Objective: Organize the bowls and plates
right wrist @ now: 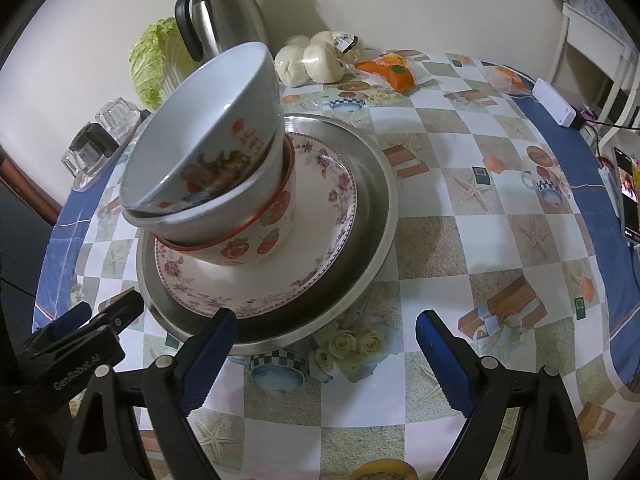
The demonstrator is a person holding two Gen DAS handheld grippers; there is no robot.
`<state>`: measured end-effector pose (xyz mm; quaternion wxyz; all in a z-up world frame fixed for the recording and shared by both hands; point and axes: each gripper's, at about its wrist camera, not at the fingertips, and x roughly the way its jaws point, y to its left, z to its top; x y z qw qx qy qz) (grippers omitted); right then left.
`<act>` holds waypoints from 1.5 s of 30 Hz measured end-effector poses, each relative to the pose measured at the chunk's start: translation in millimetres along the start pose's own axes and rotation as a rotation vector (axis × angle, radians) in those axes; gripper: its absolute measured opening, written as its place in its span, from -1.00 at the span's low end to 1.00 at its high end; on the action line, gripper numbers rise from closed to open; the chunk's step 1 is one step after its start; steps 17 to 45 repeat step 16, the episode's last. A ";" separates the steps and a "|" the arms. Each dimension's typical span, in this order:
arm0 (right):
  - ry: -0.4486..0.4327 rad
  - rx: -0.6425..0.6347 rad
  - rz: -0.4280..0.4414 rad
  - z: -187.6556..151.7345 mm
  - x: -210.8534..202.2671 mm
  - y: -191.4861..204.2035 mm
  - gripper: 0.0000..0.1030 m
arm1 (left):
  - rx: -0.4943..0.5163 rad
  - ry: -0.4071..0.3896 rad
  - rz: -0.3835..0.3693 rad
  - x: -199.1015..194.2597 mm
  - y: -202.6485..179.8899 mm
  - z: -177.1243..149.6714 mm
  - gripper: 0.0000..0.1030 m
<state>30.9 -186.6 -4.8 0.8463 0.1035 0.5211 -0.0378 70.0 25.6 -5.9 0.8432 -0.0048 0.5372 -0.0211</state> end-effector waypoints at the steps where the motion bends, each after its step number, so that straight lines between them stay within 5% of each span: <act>1: 0.001 0.001 -0.001 0.0 0.6 -0.3 0.80 | 0.002 -0.001 0.002 -0.3 -0.4 -0.1 0.76; 9: 0.012 0.003 -0.007 -0.3 4.8 -2.0 0.80 | -0.002 -0.042 -0.018 -5.4 1.1 -1.8 0.76; 12: 0.012 0.004 -0.007 -0.3 5.1 -2.4 0.80 | 0.007 -0.071 0.030 -9.1 0.7 -2.7 0.76; 45: 0.013 0.004 -0.007 -0.2 5.7 -2.9 0.80 | 0.004 -0.053 0.011 -7.0 1.4 -0.8 0.76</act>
